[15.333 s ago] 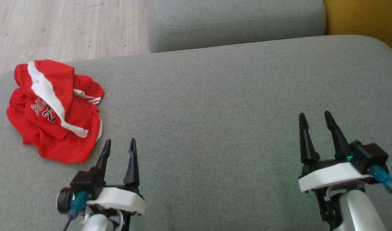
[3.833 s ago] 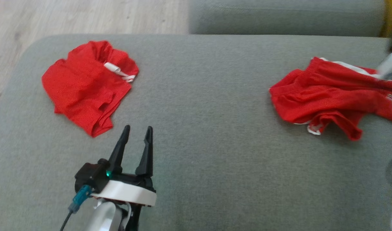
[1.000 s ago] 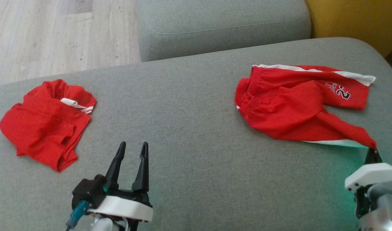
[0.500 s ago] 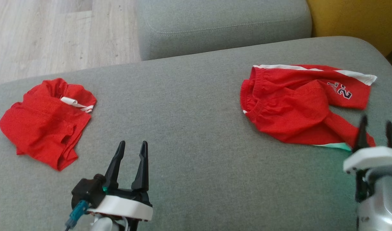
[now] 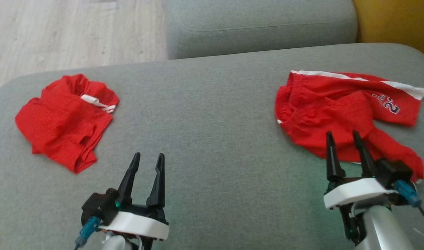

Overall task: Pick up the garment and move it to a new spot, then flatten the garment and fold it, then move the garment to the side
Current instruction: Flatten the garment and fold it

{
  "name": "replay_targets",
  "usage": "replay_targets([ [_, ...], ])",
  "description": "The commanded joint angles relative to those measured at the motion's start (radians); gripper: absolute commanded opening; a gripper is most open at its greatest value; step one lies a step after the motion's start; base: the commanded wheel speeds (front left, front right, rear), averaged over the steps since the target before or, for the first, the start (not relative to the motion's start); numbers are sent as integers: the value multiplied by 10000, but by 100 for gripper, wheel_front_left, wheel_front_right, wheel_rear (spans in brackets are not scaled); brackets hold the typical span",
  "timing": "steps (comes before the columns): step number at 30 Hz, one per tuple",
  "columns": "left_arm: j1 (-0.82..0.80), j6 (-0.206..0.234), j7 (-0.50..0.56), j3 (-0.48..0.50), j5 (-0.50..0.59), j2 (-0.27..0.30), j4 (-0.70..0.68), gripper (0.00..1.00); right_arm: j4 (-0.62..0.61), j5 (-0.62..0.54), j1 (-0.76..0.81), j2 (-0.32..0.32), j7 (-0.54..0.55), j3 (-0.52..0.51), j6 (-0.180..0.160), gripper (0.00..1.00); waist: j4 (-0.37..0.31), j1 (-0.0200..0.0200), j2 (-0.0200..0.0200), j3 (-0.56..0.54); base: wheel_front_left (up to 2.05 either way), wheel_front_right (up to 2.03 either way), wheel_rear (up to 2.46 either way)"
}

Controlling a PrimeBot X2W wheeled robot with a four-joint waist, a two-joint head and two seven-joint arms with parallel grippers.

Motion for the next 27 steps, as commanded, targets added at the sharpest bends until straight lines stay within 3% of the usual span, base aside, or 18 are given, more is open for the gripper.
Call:
replay_targets([
  [1, -480, 15, -95, 287, 66, 17, -275, 100, -426, -3, -460, -51, -109, 352, 39, 100, 130, 0, 0, 60, 0, 0, 0],
  [5, -572, 15, -95, 241, 76, 26, -269, 100, -64, -311, -639, -51, -109, 807, 39, 100, 426, 0, 0, 275, 0, 0, 0],
  [12, -943, 15, -95, -93, 42, 16, -226, 100, 1752, -902, -1818, -51, 430, 1244, 39, 100, 1108, 0, 0, 969, 0, 0, 0],
  [27, -1561, 15, -95, -485, -145, -9, -87, 100, 5773, -2275, -4208, -60, 696, -690, 39, 100, 1997, 0, 0, 1712, 0, 0, 0],
])
